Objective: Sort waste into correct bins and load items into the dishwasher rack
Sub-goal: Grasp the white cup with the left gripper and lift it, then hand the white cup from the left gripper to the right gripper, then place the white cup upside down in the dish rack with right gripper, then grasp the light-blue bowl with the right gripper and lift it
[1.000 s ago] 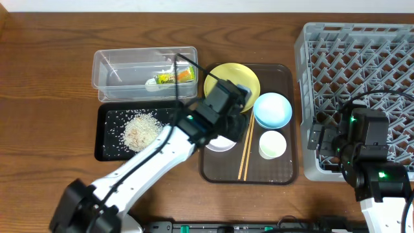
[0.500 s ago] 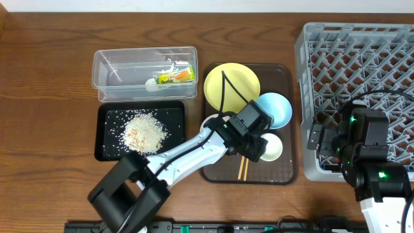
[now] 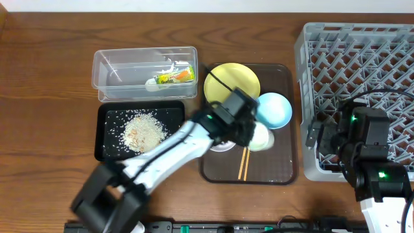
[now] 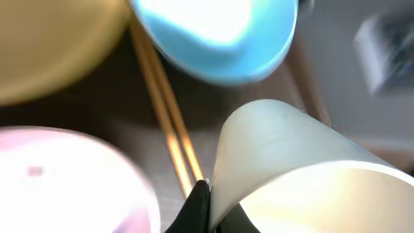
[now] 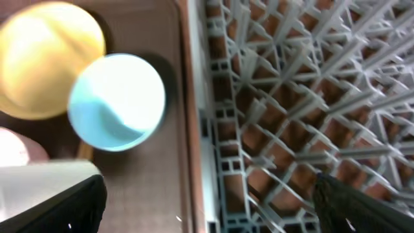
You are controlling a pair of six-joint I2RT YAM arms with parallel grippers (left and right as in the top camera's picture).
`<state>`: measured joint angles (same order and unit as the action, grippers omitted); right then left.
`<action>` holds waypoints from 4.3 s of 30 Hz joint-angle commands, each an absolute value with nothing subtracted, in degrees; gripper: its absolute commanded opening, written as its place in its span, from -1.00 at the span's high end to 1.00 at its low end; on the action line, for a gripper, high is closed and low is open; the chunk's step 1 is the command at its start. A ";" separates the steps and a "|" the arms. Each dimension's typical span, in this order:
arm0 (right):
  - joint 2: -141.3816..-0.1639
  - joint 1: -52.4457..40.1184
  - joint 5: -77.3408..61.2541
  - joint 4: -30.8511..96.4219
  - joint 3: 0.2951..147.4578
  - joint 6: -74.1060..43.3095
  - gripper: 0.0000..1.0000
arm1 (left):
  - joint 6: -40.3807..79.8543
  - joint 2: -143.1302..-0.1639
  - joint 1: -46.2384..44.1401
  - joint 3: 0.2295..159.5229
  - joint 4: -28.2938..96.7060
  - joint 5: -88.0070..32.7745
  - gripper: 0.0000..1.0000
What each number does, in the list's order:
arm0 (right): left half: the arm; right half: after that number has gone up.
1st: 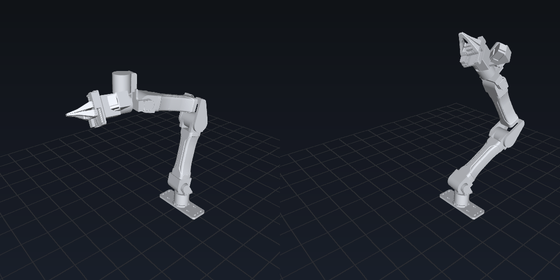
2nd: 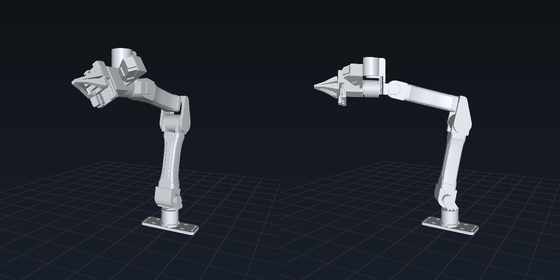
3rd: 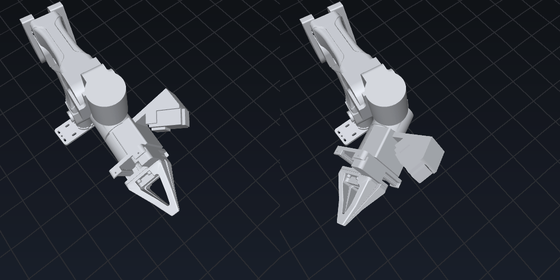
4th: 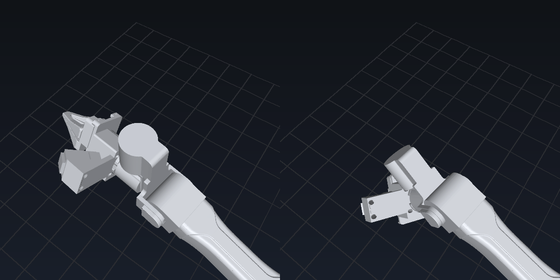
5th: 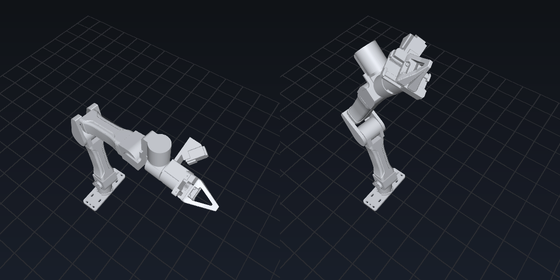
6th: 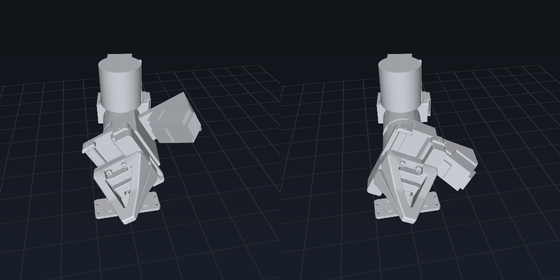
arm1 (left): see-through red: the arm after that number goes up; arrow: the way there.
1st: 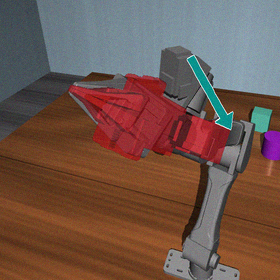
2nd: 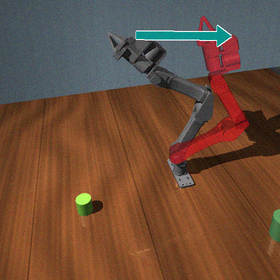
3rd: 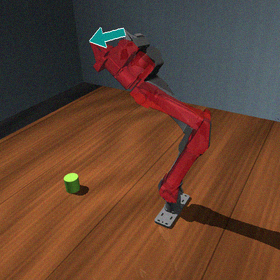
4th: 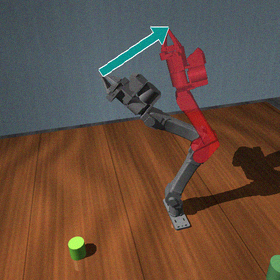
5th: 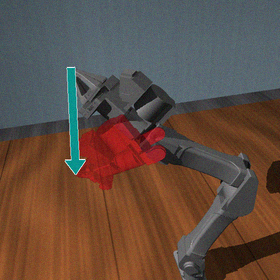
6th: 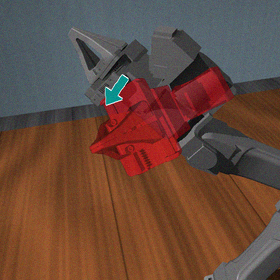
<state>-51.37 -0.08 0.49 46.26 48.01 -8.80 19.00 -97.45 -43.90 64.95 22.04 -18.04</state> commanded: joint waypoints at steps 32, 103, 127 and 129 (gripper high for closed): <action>-77.14 0.01 -89.34 -0.36 48.97 -5.50 -0.68 | 39.79 -93.82 -22.11 65.06 5.04 -76.03 0.88; -86.83 23.31 9.21 63.70 71.85 -12.21 0.98 | 15.05 -73.30 -4.99 65.10 46.00 -16.84 -0.37; -83.37 16.73 -20.01 55.44 76.14 -2.96 -0.57 | 17.15 -73.43 -4.99 64.47 48.03 -10.35 -0.37; -82.72 12.05 -19.68 53.43 76.14 -1.91 -0.57 | 19.49 -73.52 -4.99 64.20 49.04 -6.96 -0.37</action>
